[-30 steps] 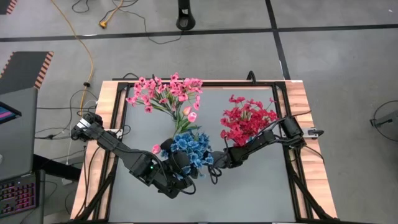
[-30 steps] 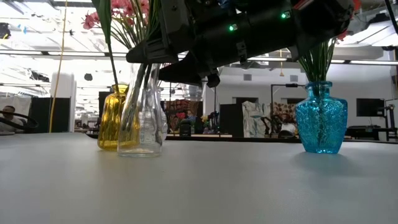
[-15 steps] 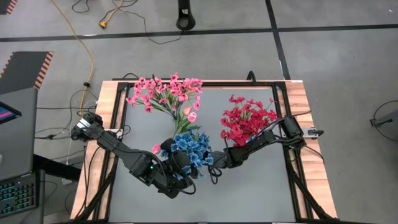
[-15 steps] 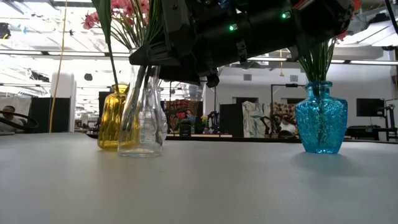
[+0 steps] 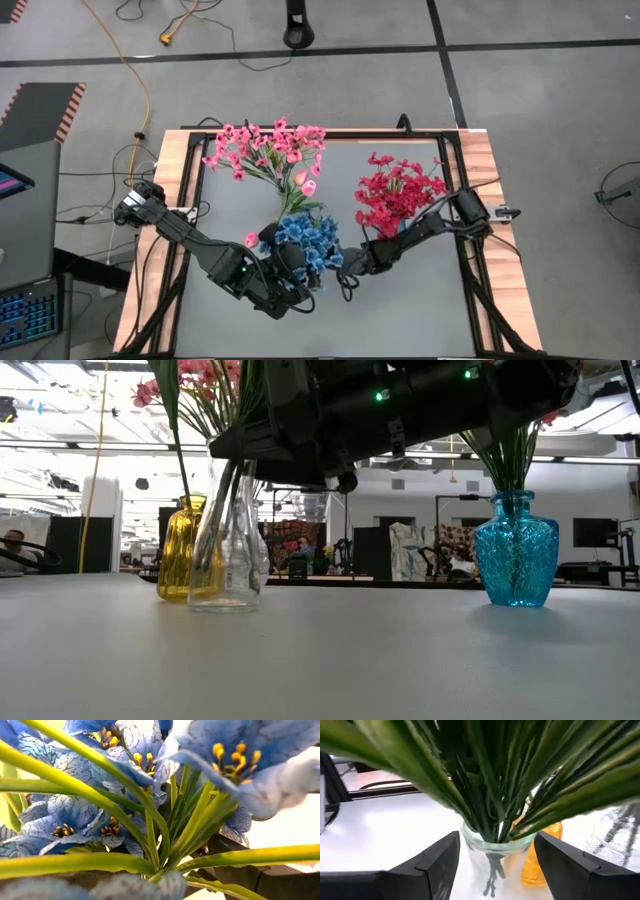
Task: Sort flowers into vase by color
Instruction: Put the blue flowers into the bottom transparent vase
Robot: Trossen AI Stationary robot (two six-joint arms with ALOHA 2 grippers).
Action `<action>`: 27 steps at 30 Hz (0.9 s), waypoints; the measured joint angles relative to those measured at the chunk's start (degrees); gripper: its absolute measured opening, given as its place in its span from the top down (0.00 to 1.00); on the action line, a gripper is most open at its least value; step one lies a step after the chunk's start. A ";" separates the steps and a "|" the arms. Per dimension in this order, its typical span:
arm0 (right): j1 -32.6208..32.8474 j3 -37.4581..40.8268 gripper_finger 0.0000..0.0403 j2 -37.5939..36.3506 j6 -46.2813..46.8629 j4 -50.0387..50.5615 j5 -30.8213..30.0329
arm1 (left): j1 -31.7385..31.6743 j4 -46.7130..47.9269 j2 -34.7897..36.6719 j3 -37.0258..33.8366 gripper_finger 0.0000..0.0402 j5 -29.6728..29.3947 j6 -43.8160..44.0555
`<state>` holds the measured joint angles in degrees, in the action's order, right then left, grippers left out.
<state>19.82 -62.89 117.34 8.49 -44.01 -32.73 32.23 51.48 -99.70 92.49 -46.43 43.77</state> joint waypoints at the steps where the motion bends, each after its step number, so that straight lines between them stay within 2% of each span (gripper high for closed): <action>1: 0.29 0.00 0.30 -0.01 -0.04 0.09 -0.83 | 0.00 0.01 0.00 0.00 0.49 0.20 0.01; 9: 1.04 0.00 0.30 -0.07 -1.46 -0.16 -2.92 | 0.00 0.03 0.00 0.00 0.49 1.00 0.02; 17: -0.64 0.00 0.30 -0.07 3.23 -0.18 2.06 | -0.02 0.03 0.00 0.00 0.49 1.20 0.02; 22: -2.37 0.00 0.30 -0.07 3.52 -0.14 8.14 | 0.00 0.05 0.00 0.00 0.49 1.20 0.02; 27: -3.21 0.00 0.30 0.04 3.44 -0.13 9.52 | 0.00 0.03 0.00 0.00 0.49 1.22 0.01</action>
<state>16.61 -62.89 117.38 11.93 -44.14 -23.22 32.23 51.51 -99.70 92.49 -45.21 43.78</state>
